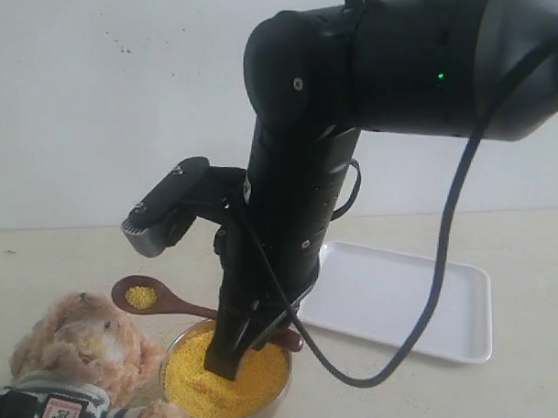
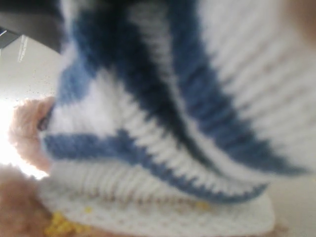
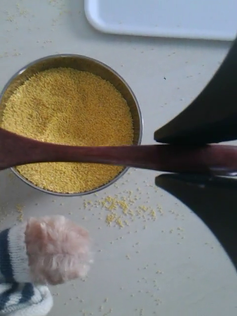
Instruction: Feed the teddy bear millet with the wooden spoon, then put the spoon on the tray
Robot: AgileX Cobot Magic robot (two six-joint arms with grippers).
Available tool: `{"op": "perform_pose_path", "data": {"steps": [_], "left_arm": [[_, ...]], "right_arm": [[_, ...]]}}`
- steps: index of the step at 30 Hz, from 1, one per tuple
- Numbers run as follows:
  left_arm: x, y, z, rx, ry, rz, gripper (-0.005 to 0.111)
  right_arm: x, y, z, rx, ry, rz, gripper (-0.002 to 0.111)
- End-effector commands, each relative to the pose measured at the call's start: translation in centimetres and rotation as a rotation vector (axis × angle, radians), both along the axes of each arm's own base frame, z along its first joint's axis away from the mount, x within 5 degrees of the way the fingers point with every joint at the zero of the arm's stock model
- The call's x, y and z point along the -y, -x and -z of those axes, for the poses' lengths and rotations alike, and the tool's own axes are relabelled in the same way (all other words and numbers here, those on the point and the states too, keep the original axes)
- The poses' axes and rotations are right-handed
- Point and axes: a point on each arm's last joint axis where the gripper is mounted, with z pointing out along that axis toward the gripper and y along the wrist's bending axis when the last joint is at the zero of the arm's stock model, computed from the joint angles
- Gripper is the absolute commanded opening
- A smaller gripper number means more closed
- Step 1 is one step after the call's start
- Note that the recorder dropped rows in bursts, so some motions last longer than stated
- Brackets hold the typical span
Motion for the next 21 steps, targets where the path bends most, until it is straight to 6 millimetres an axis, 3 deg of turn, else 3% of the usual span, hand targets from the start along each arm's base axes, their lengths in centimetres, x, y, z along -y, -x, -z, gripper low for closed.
{"op": "perform_pose_path", "data": {"steps": [1,11,21], "left_arm": [[0.3,0.1,-0.2,0.002,0.043,0.0,0.004],[0.5,0.2,-0.4,0.023,0.065,0.031,0.004],[0.5,0.2,-0.4,0.022,0.067,0.032,0.004]], "right_arm": [[-0.3,0.3,-0.6,0.036,-0.028,-0.001,0.0],[-2.5,2.1,-1.1,0.271,0.051,-0.096,0.0],[-3.1,3.0,-1.2,0.3,0.064,-0.094,0.0]]}}
